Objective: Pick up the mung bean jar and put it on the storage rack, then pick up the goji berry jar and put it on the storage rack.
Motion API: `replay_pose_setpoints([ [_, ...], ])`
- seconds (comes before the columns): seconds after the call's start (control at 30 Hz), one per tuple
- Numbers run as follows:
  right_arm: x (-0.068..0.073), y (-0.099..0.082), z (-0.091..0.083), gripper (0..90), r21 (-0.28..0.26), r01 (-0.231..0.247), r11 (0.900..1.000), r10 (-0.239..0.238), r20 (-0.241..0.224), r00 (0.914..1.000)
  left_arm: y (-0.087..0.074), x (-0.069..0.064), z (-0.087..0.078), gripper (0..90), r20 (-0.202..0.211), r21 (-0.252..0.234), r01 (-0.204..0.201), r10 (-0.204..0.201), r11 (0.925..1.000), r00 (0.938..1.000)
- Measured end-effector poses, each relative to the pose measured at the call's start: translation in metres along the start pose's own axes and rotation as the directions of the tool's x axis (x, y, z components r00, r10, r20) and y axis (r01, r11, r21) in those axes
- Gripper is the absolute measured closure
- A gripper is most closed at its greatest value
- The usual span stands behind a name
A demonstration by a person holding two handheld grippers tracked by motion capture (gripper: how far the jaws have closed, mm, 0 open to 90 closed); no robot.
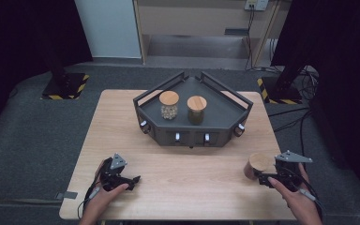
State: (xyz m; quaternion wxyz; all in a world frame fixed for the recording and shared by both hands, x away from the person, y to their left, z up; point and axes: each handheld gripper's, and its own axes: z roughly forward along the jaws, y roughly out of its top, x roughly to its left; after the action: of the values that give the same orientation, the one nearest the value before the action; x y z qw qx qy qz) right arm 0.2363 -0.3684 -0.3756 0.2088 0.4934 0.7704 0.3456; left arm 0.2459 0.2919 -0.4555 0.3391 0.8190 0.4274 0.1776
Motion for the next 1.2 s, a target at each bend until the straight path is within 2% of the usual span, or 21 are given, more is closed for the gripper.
replay_pose_setpoints([
  [0.33,0.000,-0.008,0.008,4.1,0.025,-0.009,0.9996,0.009,-0.005,0.9999,0.000,0.000,0.000,0.0,0.000,0.000,0.000,0.000,1.0000,1.0000],
  [0.77,-0.001,-0.014,0.009,4.1,0.034,-0.018,0.9993,0.018,-0.005,0.9998,0.000,0.000,0.000,0.0,0.000,0.000,0.000,0.000,1.0000,1.0000],
  [1.2,-0.004,-0.015,0.021,4.3,0.057,-0.026,0.9980,0.027,-0.007,0.9996,0.000,0.000,0.000,0.0,-0.001,0.000,0.000,0.000,1.0000,1.0000],
])
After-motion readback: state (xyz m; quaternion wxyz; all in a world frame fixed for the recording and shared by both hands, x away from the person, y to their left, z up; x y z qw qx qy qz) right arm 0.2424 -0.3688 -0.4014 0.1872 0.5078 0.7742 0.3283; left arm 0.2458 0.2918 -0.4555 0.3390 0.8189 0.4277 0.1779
